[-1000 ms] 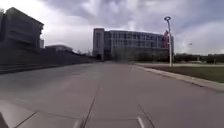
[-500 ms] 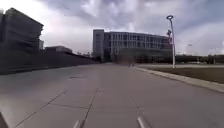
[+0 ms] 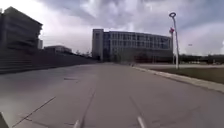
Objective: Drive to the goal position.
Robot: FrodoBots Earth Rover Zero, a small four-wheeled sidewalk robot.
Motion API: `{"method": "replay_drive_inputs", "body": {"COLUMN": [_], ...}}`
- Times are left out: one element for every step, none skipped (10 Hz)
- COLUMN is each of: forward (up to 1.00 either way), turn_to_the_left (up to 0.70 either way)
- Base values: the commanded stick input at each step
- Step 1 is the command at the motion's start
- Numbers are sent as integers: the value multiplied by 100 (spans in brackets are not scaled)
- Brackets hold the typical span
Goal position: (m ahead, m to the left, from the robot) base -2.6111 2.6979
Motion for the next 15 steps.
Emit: {"method": "replay_drive_inputs", "body": {"forward": [100, 100, 100, 100, 100, 100, 100, 100, 100, 100, 100, 100, 100, 100, 100], "turn_to_the_left": [27, 27, 27, 27, 15, 0, 0, 0, 0, 0, 0, 27, 27, 27, 27]}}
